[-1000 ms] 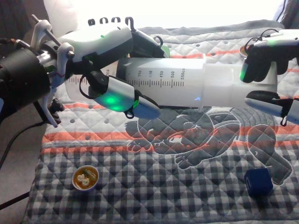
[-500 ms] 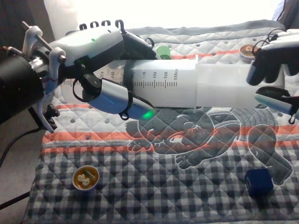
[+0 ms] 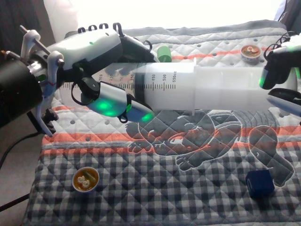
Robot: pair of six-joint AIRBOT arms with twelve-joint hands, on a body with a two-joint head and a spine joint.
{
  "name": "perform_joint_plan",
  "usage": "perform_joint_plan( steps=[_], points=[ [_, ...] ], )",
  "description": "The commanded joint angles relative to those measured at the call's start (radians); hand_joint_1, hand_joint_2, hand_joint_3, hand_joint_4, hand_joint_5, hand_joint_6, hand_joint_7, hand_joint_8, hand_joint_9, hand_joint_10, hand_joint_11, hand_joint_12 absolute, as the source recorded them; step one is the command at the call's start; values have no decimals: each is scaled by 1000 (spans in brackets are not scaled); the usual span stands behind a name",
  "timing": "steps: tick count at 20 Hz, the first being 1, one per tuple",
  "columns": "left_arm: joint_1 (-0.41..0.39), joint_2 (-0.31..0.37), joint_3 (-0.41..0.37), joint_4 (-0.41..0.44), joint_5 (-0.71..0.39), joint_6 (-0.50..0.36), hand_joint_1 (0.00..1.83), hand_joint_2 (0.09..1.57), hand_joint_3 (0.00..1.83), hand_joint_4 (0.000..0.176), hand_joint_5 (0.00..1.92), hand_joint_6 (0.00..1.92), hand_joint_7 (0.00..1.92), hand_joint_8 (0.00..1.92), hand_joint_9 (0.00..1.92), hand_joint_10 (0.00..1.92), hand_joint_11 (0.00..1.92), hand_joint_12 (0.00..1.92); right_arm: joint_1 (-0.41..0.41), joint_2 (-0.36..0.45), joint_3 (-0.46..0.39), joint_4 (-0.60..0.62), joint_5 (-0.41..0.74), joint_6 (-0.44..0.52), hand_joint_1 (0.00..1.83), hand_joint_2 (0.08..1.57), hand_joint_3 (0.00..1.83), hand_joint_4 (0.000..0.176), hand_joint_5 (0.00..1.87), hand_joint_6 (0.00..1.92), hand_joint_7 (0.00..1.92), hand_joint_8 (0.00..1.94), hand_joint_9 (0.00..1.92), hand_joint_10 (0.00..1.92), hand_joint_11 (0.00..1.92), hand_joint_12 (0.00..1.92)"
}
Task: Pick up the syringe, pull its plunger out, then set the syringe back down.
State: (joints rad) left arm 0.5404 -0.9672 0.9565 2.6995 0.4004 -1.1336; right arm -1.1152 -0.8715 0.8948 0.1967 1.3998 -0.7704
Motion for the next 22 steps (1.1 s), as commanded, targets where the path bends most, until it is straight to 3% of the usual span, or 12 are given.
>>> perform_joint_plan(
  steps=[1, 7, 10, 11, 14, 19, 21, 22],
  points=[
    [-11, 20, 6, -19, 163, -18, 1184, 1269, 0, 0, 879, 1065, 499, 1714, 391, 1697, 365, 1921, 1, 13, 0, 33, 128, -10, 1199, 1181, 1, 0, 881, 1075, 832, 1394, 735, 1593, 765, 1858],
    [-6, 22, 6, -27, 167, -18, 1193, 1254, 0, 0, 899, 1032, 534, 1685, 491, 1598, 460, 1921, -24, 26, -9, 53, 151, -12, 1218, 1171, 0, 0, 902, 1002, 858, 1400, 751, 1672, 773, 1920],
    [-3, 23, 6, -32, 169, -18, 1193, 1258, 0, 0, 892, 1007, 532, 1713, 519, 1663, 521, 1921, -32, 32, -13, 60, 159, -13, 1207, 1180, 1, 0, 877, 1058, 845, 1407, 736, 1631, 709, 1906],
    [-2, 23, 6, -33, 169, -18, 1191, 1259, 0, 0, 895, 1022, 522, 1701, 492, 1649, 470, 1921, -33, 33, -14, 61, 160, -14, 1211, 1179, 0, 0, 881, 1040, 847, 1420, 764, 1668, 763, 1918],
    [1, 24, 6, -36, 171, -18, 1187, 1260, 0, 0, 892, 1057, 516, 1687, 474, 1636, 461, 1921, -34, 34, -14, 63, 162, -15, 1192, 1192, 3, 0, 841, 1144, 830, 1406, 728, 1634, 694, 1908],
    [5, 26, 6, -41, 172, -18, 1192, 1251, 0, 0, 905, 1066, 535, 1645, 437, 1548, 323, 1921, -35, 37, -15, 65, 164, -16, 1202, 1183, 0, 0, 869, 1085, 844, 1398, 707, 1616, 560, 1851],
    [6, 26, 7, -44, 172, -18, 1190, 1256, 0, 0, 894, 1035, 533, 1693, 454, 1612, 384, 1921, -35, 37, -15, 65, 165, -16, 1197, 1187, 0, 0, 853, 1120, 843, 1395, 719, 1638, 575, 1869],
    [6, 26, 7, -45, 172, -18, 1192, 1249, 0, 0, 903, 1068, 546, 1639, 432, 1552, 335, 1921, -35, 37, -15, 65, 165, -16, 1190, 1186, 0, 0, 840, 1170, 854, 1344, 692, 1573, 527, 1841]
  ],
)
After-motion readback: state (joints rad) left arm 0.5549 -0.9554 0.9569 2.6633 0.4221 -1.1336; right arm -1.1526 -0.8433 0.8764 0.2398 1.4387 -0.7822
